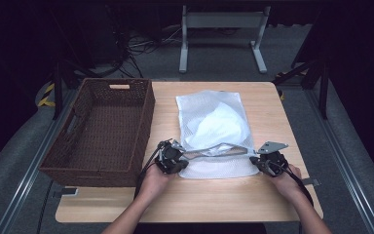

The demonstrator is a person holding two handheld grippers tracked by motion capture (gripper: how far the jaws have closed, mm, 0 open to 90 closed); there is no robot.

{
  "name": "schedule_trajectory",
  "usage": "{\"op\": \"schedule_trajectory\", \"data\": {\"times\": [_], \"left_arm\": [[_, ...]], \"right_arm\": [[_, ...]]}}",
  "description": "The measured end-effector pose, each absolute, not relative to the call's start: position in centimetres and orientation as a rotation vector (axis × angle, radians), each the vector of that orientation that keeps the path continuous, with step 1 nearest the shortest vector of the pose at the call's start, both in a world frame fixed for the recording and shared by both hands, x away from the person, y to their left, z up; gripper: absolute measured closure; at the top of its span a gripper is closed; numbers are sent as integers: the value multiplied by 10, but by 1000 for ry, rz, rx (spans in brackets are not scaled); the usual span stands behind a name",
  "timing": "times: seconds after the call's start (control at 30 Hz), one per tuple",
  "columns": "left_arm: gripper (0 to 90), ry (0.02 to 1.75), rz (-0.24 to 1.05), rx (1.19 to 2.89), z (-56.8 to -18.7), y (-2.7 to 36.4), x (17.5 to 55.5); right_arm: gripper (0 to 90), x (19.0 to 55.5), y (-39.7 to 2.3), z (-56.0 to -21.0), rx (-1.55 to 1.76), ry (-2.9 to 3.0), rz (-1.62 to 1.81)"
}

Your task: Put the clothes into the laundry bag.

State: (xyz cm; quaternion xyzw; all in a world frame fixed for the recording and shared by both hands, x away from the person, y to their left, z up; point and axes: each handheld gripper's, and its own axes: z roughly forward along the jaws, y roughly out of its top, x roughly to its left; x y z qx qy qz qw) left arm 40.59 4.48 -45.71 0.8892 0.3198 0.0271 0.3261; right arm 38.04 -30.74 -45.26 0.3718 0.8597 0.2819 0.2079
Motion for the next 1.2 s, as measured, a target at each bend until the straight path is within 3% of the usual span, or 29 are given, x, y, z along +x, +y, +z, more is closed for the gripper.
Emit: {"op": "schedule_trajectory", "data": {"times": [0.1, 0.2, 0.37, 0.57, 0.8, 1.2], "left_arm": [[889, 829, 42, 2316, -458, 47, 407], [830, 800, 42, 2298, -453, 50, 404], [690, 774, 64, 2282, -446, 55, 395], [445, 749, 49, 2289, -443, 66, 379], [224, 705, 83, 2339, -447, 69, 358], [67, 726, 166, 2333, -455, 80, 337]], "right_arm": [[887, 382, -311, -452, 1025, 2405, 806], [799, 381, -318, -449, 1059, 2407, 874], [583, 378, -321, -443, 1072, 2386, 970], [274, 369, -321, -437, 1042, 2336, 1052], [152, 348, -327, -436, 1020, 2310, 1091], [29, 320, -338, -443, 1031, 2295, 1097]]}}
